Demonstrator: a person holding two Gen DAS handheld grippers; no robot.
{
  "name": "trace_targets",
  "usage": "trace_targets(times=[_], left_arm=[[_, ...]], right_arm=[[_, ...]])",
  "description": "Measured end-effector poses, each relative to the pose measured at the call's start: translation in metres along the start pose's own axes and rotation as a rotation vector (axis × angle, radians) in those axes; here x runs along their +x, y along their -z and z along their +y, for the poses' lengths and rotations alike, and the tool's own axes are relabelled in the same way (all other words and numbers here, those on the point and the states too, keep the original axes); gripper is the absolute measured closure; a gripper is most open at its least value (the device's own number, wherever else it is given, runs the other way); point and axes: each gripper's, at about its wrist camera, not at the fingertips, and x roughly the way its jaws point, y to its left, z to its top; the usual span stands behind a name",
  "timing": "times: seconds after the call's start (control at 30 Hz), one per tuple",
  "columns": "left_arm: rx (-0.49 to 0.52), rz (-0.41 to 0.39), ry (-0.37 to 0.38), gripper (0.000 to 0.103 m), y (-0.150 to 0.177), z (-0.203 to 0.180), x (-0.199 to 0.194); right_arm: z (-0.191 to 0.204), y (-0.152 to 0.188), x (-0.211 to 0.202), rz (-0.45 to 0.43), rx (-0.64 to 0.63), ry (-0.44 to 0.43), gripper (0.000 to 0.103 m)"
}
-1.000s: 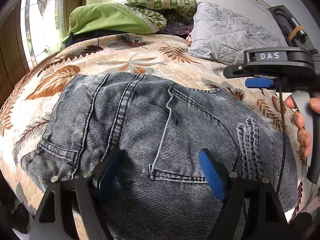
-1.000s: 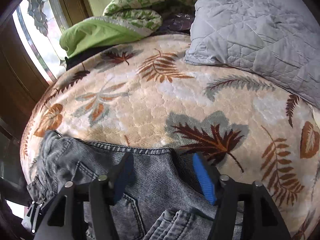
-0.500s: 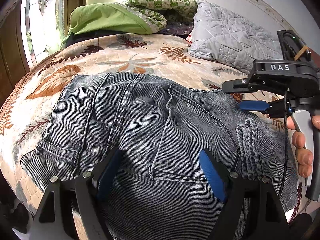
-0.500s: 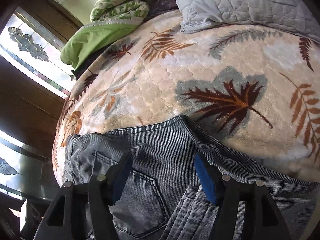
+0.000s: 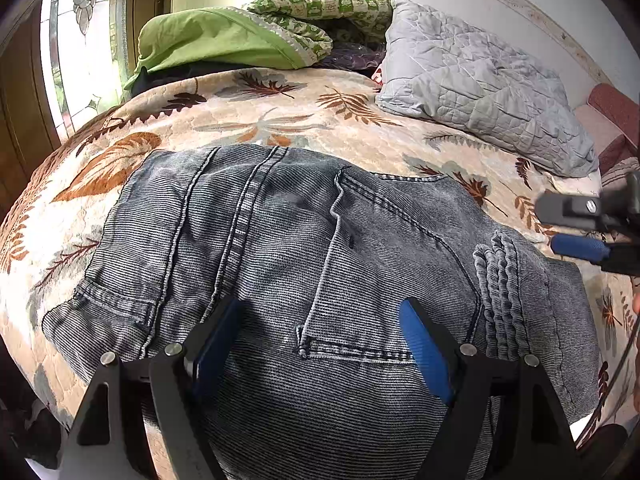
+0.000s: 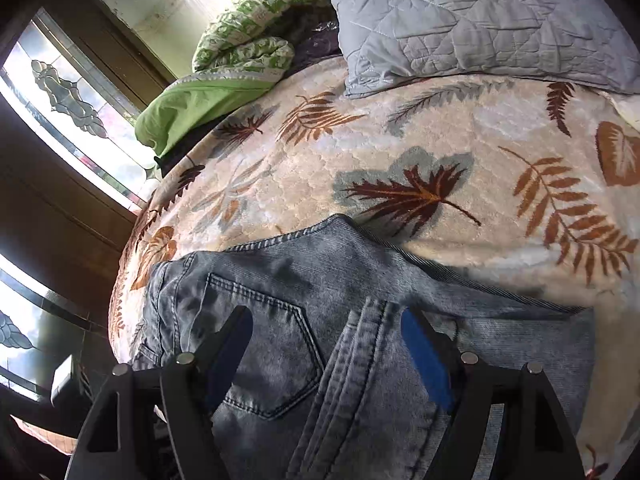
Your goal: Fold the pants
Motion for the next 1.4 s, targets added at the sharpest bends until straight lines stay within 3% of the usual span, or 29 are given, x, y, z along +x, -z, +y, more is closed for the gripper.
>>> trace_targets(times=[0.13,0.27,0.37,0.77,0.93,0.97,1.1,1.2,1.3,1.4], left_arm=[[-0.001,-0.001,-0.002,0.022,0.0,-0.001,0.0],[0.006,-0.004,-0.012,0.022,0.002,-0.002,-0.001],[0.008,-0.006,-0.021,0.022,0.003,-0.004,-0.001],[0.01,-0.007,-0.025,0.022,0.003,-0.003,-0.003],[0.006,-0.006,-0.018,0.022,0.003,-0.002,-0.003],[0.001,-0.006,-0.01,0.022,0.002,-0.001,-0.004],[-0.131,-0.042,0.082,0.022,-0.003,0.022,-0.026],[-0.289,-0.095,0.099,0.022,0.001,0.058,-0.053],[-0.49,-0.043,0.166,0.022,0.017,0.1,-0.057],[-0.688,0.024,0.278,0.022,0.035,0.13,-0.05]], right_arm=[[-0.001,0.036,-0.011,0.032,-0.038,0.024,0.024],[0.0,0.06,-0.011,0.054,-0.056,-0.022,0.023],[-0.005,0.073,0.017,0.159,-0.077,0.042,0.023],[0.018,0.08,-0.014,0.044,-0.165,0.035,0.023],[0.007,0.084,0.014,0.136,-0.155,0.066,0.023],[0.005,0.083,0.01,0.115,-0.146,0.053,0.023],[-0.002,0.074,-0.008,0.079,-0.019,-0.097,0.023],[0.0,0.07,-0.02,0.046,0.049,-0.259,0.023],[0.0,0.071,-0.009,0.071,0.121,-0.419,0.023],[-0.004,0.08,0.023,0.148,0.155,-0.404,0.023]])
